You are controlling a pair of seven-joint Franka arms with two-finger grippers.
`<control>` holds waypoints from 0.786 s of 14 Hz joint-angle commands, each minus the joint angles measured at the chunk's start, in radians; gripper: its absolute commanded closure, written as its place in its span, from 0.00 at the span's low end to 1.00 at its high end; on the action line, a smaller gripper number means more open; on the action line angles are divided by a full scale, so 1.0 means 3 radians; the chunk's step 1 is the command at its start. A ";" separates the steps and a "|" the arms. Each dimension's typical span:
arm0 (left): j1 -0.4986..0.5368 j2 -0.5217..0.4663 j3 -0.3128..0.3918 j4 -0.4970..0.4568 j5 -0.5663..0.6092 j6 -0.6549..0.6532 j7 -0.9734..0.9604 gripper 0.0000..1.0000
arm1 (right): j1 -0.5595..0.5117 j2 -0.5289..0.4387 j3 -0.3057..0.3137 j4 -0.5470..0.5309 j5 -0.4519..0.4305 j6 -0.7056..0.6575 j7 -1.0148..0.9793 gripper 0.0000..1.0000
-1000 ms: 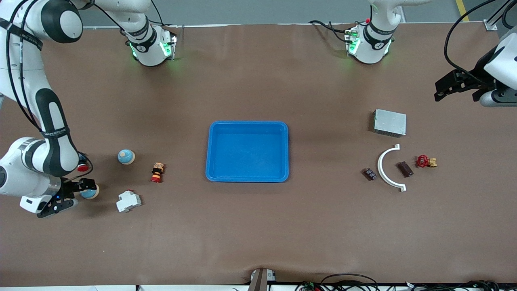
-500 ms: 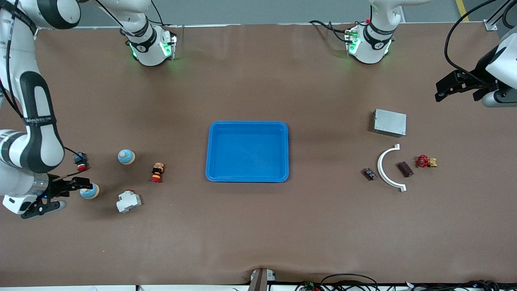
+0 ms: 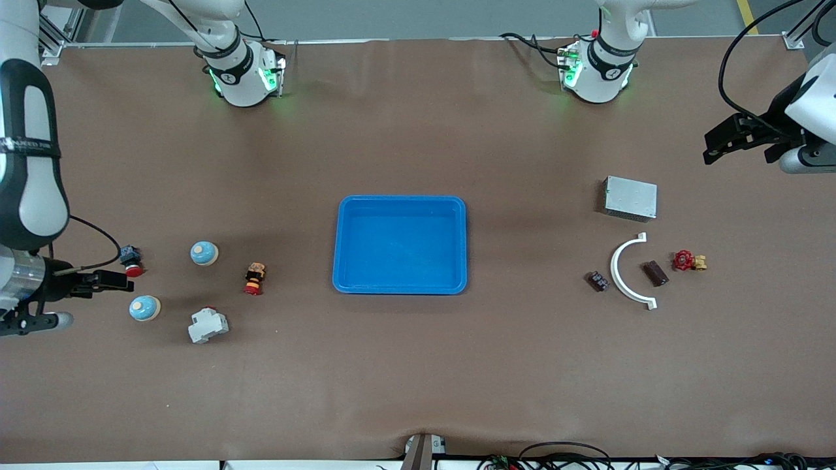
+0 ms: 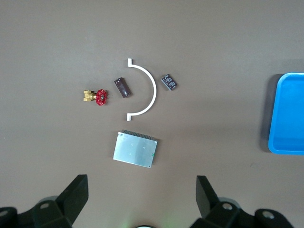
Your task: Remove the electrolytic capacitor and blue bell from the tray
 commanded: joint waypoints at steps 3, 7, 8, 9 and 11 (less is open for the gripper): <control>-0.0006 -0.0018 -0.0014 0.0008 0.0073 -0.0043 -0.0036 0.00 | 0.0249 -0.0497 0.0004 -0.0097 0.0127 -0.0334 0.0951 0.00; -0.0001 -0.0013 -0.0020 0.0003 0.0073 -0.0038 -0.0036 0.00 | 0.0561 -0.0778 -0.0001 -0.0016 -0.0117 -0.0575 0.1152 0.00; -0.0006 -0.0013 -0.0020 0.0003 0.0073 -0.0038 -0.0031 0.00 | 0.0592 -0.0804 0.0009 0.0055 -0.0265 -0.0606 0.1142 0.00; -0.0006 -0.0013 -0.0020 0.0003 0.0073 -0.0043 -0.0036 0.00 | 0.0607 -0.0804 0.0009 0.0127 -0.0322 -0.0662 0.1147 0.00; -0.0006 -0.0013 -0.0020 0.0008 0.0068 -0.0043 -0.0036 0.00 | 0.0602 -0.0804 -0.0001 0.0240 -0.0343 -0.0784 0.1147 0.00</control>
